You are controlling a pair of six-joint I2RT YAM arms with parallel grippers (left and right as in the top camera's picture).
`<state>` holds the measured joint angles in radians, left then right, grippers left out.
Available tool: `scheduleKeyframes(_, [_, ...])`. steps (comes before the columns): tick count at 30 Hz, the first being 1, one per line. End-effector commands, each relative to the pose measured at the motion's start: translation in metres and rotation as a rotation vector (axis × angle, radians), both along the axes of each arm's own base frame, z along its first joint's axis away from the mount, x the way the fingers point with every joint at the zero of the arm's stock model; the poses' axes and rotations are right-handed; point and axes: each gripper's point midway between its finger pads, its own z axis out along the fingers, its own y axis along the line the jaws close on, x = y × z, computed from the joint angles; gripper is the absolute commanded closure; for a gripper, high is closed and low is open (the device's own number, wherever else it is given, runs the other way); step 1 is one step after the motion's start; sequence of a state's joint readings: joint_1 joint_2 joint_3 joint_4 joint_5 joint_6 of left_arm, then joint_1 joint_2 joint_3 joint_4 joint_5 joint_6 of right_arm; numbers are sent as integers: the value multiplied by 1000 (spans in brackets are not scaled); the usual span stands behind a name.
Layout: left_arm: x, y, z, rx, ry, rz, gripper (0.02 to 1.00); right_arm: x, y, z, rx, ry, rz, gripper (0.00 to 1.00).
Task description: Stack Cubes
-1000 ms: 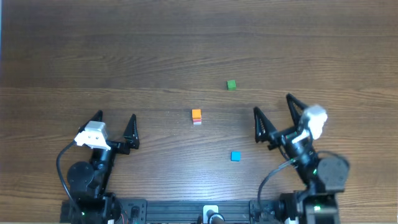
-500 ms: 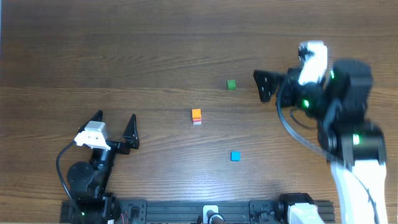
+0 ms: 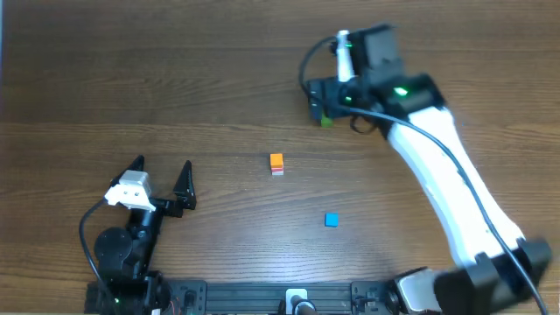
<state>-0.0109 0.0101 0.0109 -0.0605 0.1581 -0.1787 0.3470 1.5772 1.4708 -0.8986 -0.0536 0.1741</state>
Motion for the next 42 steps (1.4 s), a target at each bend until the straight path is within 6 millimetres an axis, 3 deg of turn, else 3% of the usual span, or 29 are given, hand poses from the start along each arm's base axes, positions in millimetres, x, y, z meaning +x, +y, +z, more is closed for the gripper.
scheduleKeyframes(1, [0, -3, -2, 14, -1, -14, 18, 24, -4, -29, -95, 79, -102, 7])
scheduleKeyframes(8, [0, -3, -2, 14, -1, -14, 18, 39, 2, -84, -156, 229, -114, 7])
scheduleKeyframes(13, [0, -3, -2, 14, -1, -14, 18, 38, 1, -121, -191, 314, -118, 7])
scheduleKeyframes(22, [0, -3, -2, 14, -1, -14, 18, 35, 0, -167, -225, 404, -132, 7])
scheduleKeyframes(32, [0, -3, -2, 14, -1, -14, 18, 40, 2, -181, -224, 409, -142, 64])
scheduleKeyframes(42, [0, -3, -2, 14, -1, -14, 18, 41, 0, -191, -228, 419, -144, 215])
